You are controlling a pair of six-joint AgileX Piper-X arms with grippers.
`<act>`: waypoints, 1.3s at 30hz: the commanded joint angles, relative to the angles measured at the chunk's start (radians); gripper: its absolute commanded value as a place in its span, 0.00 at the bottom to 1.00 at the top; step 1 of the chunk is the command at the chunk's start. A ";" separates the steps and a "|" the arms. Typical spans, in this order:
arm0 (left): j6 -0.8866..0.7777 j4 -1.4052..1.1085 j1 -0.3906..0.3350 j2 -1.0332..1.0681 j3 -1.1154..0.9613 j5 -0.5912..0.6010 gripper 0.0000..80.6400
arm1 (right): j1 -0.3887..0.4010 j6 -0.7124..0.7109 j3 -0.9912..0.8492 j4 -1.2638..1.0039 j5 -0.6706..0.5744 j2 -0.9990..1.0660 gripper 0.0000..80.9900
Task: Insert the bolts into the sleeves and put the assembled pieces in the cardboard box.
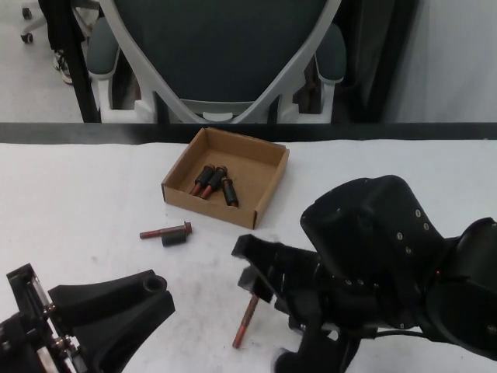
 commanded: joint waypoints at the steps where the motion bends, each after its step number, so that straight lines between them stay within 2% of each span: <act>1: 0.012 -0.033 -0.004 -0.010 -0.010 0.015 0.01 | 0.000 0.142 -0.003 -0.048 0.045 -0.013 0.66; 4: 0.012 -0.033 -0.004 -0.010 -0.010 0.015 0.01 | 0.000 0.449 -0.003 -0.125 0.177 -0.013 0.58; 6: 0.012 -0.033 -0.004 -0.010 -0.010 0.015 0.01 | 0.000 0.714 -0.003 -0.182 0.261 -0.013 0.51; 10: 0.012 -0.033 -0.004 -0.010 -0.010 0.015 0.01 | 0.000 1.103 -0.018 -0.226 0.304 -0.013 0.39; 14: 0.007 -0.033 -0.004 -0.010 -0.010 0.015 0.01 | 0.004 1.519 -0.038 -0.131 0.321 -0.013 0.34; 16: -0.001 -0.033 -0.004 -0.010 -0.010 0.015 0.01 | 0.004 1.701 -0.061 -0.001 0.272 -0.005 0.34; 19: -0.001 -0.033 -0.004 -0.010 -0.010 0.015 0.01 | -0.001 1.922 -0.101 0.156 0.105 0.023 0.34; 22: 0.001 -0.033 -0.004 -0.010 -0.010 0.025 0.01 | -0.005 2.111 -0.120 0.192 -0.048 0.058 0.34; 27: 0.036 -0.033 -0.001 -0.010 -0.010 0.029 0.01 | -0.005 2.297 -0.143 0.191 -0.161 0.125 0.34; 31: 0.038 -0.033 -0.001 -0.010 -0.010 0.029 0.01 | -0.005 2.327 -0.160 0.191 -0.222 0.182 0.35; 37: 0.038 -0.033 -0.001 -0.010 -0.010 0.031 0.01 | -0.012 2.286 -0.179 0.191 -0.221 0.236 0.61; 39: 0.038 -0.033 -0.001 -0.010 -0.010 0.031 0.01 | -0.021 2.312 -0.182 0.191 -0.210 0.244 0.62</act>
